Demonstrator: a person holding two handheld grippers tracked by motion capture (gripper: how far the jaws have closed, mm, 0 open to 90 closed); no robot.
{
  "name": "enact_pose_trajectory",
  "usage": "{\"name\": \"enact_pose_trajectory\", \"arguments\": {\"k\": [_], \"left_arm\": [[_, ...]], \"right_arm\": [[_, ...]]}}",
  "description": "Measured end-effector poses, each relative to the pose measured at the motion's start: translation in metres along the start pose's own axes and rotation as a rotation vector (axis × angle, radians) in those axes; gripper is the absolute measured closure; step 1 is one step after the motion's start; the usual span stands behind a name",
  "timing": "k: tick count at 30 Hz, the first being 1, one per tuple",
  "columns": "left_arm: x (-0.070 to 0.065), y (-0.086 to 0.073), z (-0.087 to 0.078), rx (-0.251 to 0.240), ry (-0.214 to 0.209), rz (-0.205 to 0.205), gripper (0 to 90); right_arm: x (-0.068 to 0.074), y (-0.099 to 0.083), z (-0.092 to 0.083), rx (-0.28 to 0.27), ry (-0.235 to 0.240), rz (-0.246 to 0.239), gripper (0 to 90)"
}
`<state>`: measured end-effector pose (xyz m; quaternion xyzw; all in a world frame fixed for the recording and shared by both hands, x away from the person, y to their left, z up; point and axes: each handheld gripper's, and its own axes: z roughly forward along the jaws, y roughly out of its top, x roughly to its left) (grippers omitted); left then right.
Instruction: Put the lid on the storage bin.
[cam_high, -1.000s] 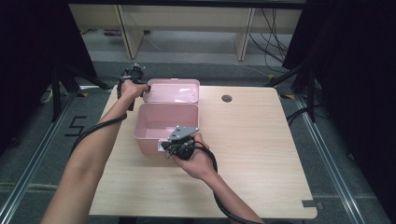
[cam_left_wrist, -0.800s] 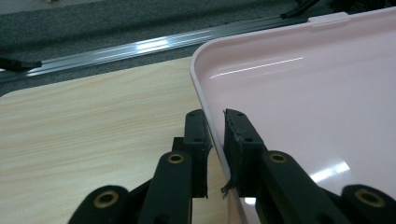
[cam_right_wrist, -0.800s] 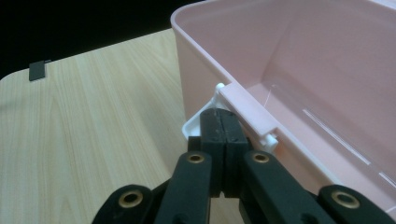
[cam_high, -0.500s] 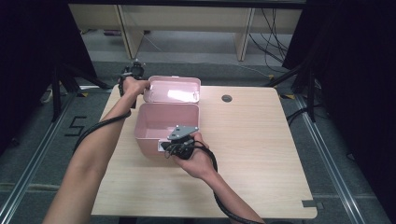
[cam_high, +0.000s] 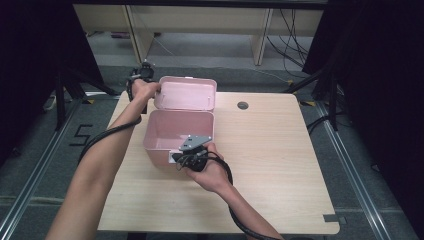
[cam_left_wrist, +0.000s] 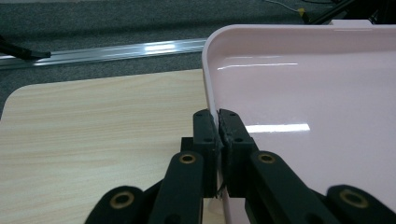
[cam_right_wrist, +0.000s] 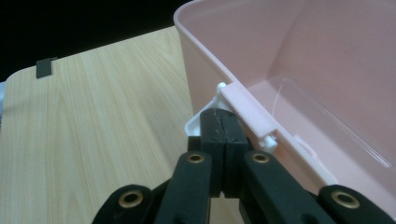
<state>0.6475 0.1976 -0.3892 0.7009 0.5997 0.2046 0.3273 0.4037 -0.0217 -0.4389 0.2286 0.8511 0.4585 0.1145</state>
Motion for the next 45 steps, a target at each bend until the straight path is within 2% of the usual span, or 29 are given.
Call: {"name": "enact_pose_trajectory", "arguments": {"k": [1, 2, 3, 8, 13, 14, 15, 19, 20, 22, 23, 26, 36, 38, 45], "left_arm": [[0.000, 0.000, 0.000, -0.005, 0.000, -0.001, 86.6], [0.000, -0.001, -0.001, -0.008, 0.004, -0.015, 86.7], [-0.001, -0.001, -0.003, -0.005, 0.013, -0.026, 86.7], [-0.001, -0.002, -0.007, -0.028, 0.007, -0.030, 87.0], [-0.001, -0.001, -0.014, -0.047, 0.002, -0.052, 87.5], [-0.001, -0.001, -0.015, -0.049, 0.005, -0.052, 87.5], [-0.001, -0.001, -0.016, -0.055, 0.001, -0.059, 87.6], [0.002, 0.000, -0.021, -0.068, 0.000, -0.056, 87.6], [0.002, 0.000, -0.022, -0.071, 0.001, -0.058, 87.6], [0.003, 0.000, -0.024, -0.073, 0.001, -0.062, 87.6], [0.004, -0.001, -0.025, -0.076, 0.004, -0.059, 87.6], [0.006, -0.002, -0.028, -0.089, 0.001, -0.050, 87.6], [0.005, -0.003, -0.037, -0.133, -0.003, -0.071, 87.8], [0.005, -0.004, -0.040, -0.137, -0.001, -0.058, 87.8], [0.004, -0.005, -0.048, -0.168, -0.012, -0.057, 88.1]], "right_arm": [[0.001, 0.000, -0.002, 0.017, 0.005, 0.025, 90.0], [0.001, 0.000, 0.000, -0.002, -0.001, 0.018, 90.0], [0.001, 0.000, -0.001, 0.002, 0.001, 0.031, 90.0], [0.000, 0.000, -0.002, 0.014, 0.009, 0.025, 90.0], [0.001, 0.000, -0.002, 0.019, 0.010, 0.030, 90.0], [0.000, 0.000, -0.001, 0.014, 0.012, 0.008, 90.0], [0.000, 0.000, -0.002, 0.015, 0.011, 0.010, 90.0], [0.002, -0.001, -0.001, 0.007, 0.003, 0.030, 90.0], [0.000, 0.000, 0.000, 0.002, 0.004, 0.006, 90.0], [-0.001, 0.000, -0.001, 0.009, 0.001, 0.002, 90.0], [0.000, 0.000, -0.002, 0.020, 0.005, 0.023, 90.0], [0.000, 0.000, -0.002, 0.015, 0.002, 0.026, 90.0], [0.000, 0.000, -0.002, 0.020, 0.000, 0.031, 90.0], [0.000, 0.000, -0.002, 0.021, -0.002, 0.034, 90.0], [0.000, -0.001, -0.002, 0.018, -0.001, 0.037, 90.0]]}}
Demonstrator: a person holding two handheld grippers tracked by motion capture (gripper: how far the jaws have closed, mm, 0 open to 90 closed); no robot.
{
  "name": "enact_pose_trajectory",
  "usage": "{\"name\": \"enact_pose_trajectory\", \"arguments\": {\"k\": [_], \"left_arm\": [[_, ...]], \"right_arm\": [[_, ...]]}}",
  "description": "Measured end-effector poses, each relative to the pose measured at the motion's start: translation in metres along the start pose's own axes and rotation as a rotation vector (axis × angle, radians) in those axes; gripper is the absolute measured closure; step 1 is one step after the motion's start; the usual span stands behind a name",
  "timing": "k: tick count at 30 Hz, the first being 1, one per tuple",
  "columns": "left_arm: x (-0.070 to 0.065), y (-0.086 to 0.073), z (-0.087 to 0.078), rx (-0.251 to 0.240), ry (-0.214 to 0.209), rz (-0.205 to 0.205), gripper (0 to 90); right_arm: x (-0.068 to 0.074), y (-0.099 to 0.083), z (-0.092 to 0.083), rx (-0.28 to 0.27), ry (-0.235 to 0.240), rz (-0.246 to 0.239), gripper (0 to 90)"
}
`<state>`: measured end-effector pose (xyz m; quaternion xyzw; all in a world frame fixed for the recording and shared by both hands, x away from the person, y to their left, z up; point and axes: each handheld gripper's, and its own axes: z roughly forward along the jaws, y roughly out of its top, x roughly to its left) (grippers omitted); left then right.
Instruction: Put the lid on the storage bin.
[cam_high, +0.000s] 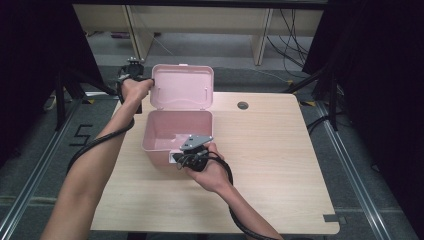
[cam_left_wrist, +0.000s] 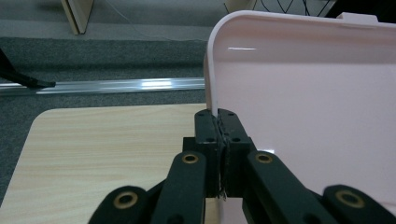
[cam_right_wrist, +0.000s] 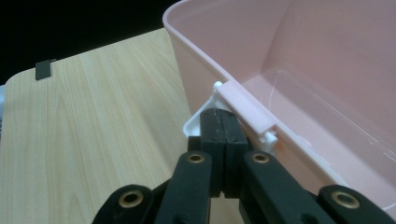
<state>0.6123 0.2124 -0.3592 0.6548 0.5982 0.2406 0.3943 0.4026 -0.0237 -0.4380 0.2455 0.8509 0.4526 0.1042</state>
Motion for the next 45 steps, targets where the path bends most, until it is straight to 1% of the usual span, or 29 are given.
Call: {"name": "enact_pose_trajectory", "arguments": {"k": [2, 4, 5, 6, 9, 10, 11, 12, 13, 14, 15, 18, 19, 20, 22, 24, 26, 27, 28, 34, 45], "left_arm": [[0.001, 0.000, -0.003, -0.010, -0.010, 0.004, 88.1], [0.001, 0.000, -0.006, -0.018, -0.012, 0.009, 88.2], [0.002, 0.000, -0.007, -0.025, -0.014, 0.013, 88.2], [0.002, -0.001, -0.008, -0.030, -0.013, 0.010, 88.2], [0.003, -0.002, -0.011, -0.039, -0.015, 0.006, 88.3], [0.003, -0.003, -0.011, -0.052, -0.021, -0.005, 88.3], [0.004, -0.003, -0.011, -0.060, -0.030, 0.001, 88.4], [0.004, -0.003, -0.013, -0.053, -0.017, -0.008, 88.4], [0.004, -0.003, -0.014, -0.051, -0.019, -0.002, 88.4], [0.004, -0.004, -0.014, -0.059, -0.019, -0.008, 88.5], [0.004, -0.004, -0.015, -0.063, -0.021, -0.008, 88.5], [0.003, -0.005, -0.018, -0.076, -0.024, -0.008, 88.5], [0.003, -0.005, -0.019, -0.076, -0.023, -0.004, 88.5], [0.003, -0.005, -0.020, -0.080, -0.026, -0.004, 88.6], [0.003, -0.005, -0.021, -0.086, -0.028, -0.001, 88.5], [0.003, -0.006, -0.023, -0.093, -0.032, 0.009, 88.5], [0.003, -0.007, -0.024, -0.101, -0.033, 0.008, 88.6], [0.003, -0.008, -0.025, -0.107, -0.033, 0.008, 88.6], [0.002, -0.008, -0.026, -0.110, -0.032, 0.013, 88.6], [0.001, -0.011, -0.031, -0.131, -0.036, 0.016, 88.6], [0.001, -0.018, -0.041, -0.167, -0.029, 0.031, 88.6]], "right_arm": [[0.000, 0.000, 0.000, 0.000, 0.001, 0.005, 90.0], [-0.002, 0.001, 0.000, -0.004, -0.006, -0.018, 90.0], [0.000, 0.000, 0.000, 0.004, -0.001, 0.018, 90.0], [-0.001, 0.001, 0.000, 0.000, -0.002, 0.006, 90.0], [-0.002, 0.001, 0.000, -0.001, -0.003, 0.004, 90.0], [-0.002, 0.001, 0.000, 0.002, -0.005, 0.002, 90.0], [-0.002, 0.001, 0.000, -0.001, -0.001, 0.006, 90.0], [-0.002, 0.001, 0.000, -0.002, -0.002, 0.008, 90.0], [-0.003, 0.001, 0.000, -0.002, -0.002, 0.010, 90.0], [-0.002, 0.001, 0.000, 0.000, -0.002, 0.018, 90.0], [-0.002, 0.001, 0.001, -0.016, -0.003, 0.016, 90.0], [-0.002, 0.001, 0.001, -0.015, -0.007, 0.019, 90.0], [-0.003, 0.001, 0.001, -0.016, -0.008, 0.014, 90.0], [-0.004, 0.002, 0.000, -0.001, -0.001, 0.010, 90.0], [-0.004, 0.002, 0.000, -0.001, 0.000, 0.014, 90.0], [-0.003, 0.001, 0.001, -0.018, -0.009, 0.016, 90.0], [-0.003, 0.001, 0.001, -0.019, -0.009, 0.015, 90.0], [-0.004, 0.002, 0.000, -0.004, -0.002, 0.012, 90.0], [-0.004, 0.002, 0.000, -0.004, -0.002, 0.012, 90.0], [-0.004, 0.002, 0.000, -0.003, -0.002, 0.013, 90.0], [-0.005, 0.002, 0.000, -0.001, -0.006, 0.012, 90.0]]}}
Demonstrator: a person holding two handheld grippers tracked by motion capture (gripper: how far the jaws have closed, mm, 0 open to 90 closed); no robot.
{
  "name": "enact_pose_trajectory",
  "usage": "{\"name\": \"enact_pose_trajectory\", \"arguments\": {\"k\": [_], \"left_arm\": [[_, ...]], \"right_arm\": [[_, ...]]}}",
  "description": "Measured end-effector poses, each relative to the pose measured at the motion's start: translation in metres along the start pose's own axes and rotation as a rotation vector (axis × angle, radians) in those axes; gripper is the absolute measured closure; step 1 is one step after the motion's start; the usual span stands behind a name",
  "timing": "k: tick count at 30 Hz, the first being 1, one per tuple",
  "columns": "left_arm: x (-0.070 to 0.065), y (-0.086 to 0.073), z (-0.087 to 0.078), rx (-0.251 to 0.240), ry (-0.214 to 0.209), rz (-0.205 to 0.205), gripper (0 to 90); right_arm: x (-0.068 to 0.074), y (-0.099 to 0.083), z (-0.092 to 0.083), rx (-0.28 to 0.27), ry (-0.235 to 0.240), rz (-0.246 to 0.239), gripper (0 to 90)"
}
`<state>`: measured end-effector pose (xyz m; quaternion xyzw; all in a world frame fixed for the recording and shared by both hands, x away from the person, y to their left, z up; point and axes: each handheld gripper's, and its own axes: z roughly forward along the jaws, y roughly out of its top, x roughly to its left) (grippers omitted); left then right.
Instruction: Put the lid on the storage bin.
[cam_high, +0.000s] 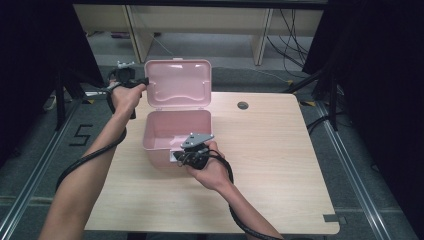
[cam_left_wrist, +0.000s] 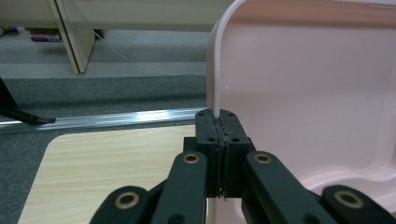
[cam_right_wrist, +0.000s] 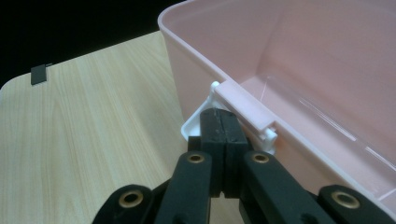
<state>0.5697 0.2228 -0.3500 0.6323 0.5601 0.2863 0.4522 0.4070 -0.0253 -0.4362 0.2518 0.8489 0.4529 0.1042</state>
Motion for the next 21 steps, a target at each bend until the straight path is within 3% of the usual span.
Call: {"name": "enact_pose_trajectory", "arguments": {"k": [6, 14, 21], "left_arm": [[-0.001, -0.003, -0.006, -0.023, 0.000, 0.009, 88.6], [-0.001, -0.005, -0.012, -0.037, -0.002, 0.019, 88.6], [-0.002, -0.007, -0.016, -0.050, 0.000, 0.028, 88.7]], "right_arm": [[-0.001, 0.000, 0.000, -0.007, -0.006, -0.024, 90.0], [0.000, 0.000, 0.001, -0.013, -0.003, 0.007, 90.0], [-0.001, 0.001, 0.000, 0.000, -0.003, 0.001, 90.0]]}}
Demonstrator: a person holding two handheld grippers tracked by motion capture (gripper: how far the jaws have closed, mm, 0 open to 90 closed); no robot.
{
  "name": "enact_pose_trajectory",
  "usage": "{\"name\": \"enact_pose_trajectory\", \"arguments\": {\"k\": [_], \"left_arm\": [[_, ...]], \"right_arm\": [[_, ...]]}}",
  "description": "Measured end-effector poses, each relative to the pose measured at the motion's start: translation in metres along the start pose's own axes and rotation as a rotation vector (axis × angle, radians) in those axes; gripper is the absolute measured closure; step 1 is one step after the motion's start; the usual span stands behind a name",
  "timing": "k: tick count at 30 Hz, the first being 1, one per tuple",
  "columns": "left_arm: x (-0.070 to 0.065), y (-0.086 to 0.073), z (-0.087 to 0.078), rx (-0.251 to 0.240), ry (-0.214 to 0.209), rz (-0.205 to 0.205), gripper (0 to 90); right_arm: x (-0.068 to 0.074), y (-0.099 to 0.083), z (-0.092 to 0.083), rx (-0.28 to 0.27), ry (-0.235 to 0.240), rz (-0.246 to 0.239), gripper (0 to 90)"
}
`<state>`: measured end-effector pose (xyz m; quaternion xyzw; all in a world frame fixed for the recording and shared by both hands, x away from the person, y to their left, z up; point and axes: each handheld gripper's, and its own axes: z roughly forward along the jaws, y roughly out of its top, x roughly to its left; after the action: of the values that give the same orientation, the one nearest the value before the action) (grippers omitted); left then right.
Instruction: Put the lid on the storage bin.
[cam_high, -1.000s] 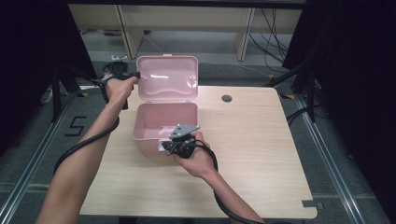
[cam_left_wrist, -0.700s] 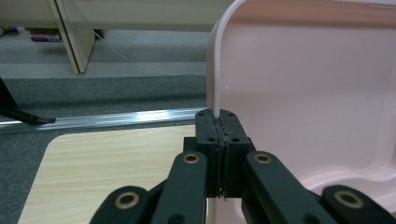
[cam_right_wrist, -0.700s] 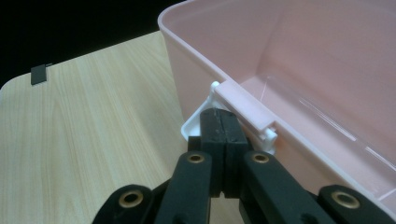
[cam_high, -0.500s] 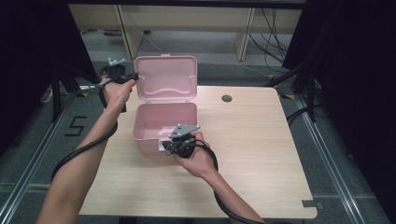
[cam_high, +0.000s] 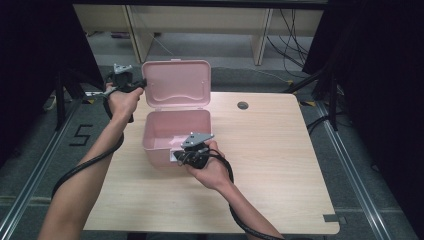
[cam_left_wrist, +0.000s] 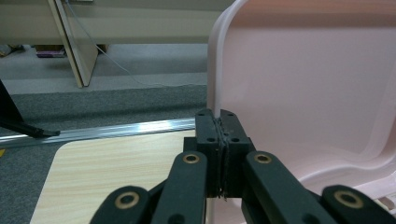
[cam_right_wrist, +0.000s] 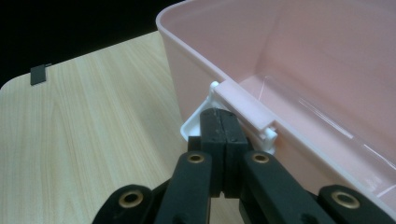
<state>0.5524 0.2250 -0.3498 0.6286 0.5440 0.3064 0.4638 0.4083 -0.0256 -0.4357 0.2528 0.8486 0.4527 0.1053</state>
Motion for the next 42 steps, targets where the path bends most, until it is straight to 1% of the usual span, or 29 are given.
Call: {"name": "enact_pose_trajectory", "arguments": {"k": [14, 22, 24, 31, 32, 38, 39, 41, 42], "left_arm": [[-0.001, -0.003, -0.005, -0.022, -0.003, 0.011, 88.7], [-0.003, -0.006, -0.011, -0.040, -0.002, 0.027, 88.7], [-0.003, -0.007, -0.012, -0.044, -0.003, 0.029, 88.7], [-0.005, -0.011, -0.015, -0.070, 0.004, 0.038, 88.7], [-0.006, -0.011, -0.016, -0.069, 0.006, 0.045, 88.7], [-0.005, -0.014, -0.018, -0.084, 0.003, 0.048, 88.7], [-0.006, -0.014, -0.018, -0.085, 0.006, 0.048, 88.7], [-0.006, -0.015, -0.018, -0.092, 0.006, 0.051, 88.7], [-0.006, -0.015, -0.019, -0.093, 0.007, 0.052, 88.7]], "right_arm": [[0.000, 0.000, 0.000, 0.000, 0.005, 0.006, 90.0], [-0.001, 0.000, 0.000, 0.001, 0.005, 0.001, 90.0], [-0.001, 0.001, 0.001, 0.001, 0.005, -0.010, 90.0], [-0.001, 0.000, 0.000, -0.001, 0.006, 0.001, 90.0], [-0.001, 0.000, 0.000, 0.001, 0.009, 0.004, 90.0], [-0.001, 0.001, 0.001, 0.002, 0.009, -0.005, 90.0], [-0.002, 0.001, 0.001, -0.001, 0.013, -0.015, 90.0], [-0.002, 0.001, 0.001, 0.004, 0.010, -0.020, 90.0], [-0.001, 0.002, 0.001, 0.009, 0.008, -0.010, 90.0]]}}
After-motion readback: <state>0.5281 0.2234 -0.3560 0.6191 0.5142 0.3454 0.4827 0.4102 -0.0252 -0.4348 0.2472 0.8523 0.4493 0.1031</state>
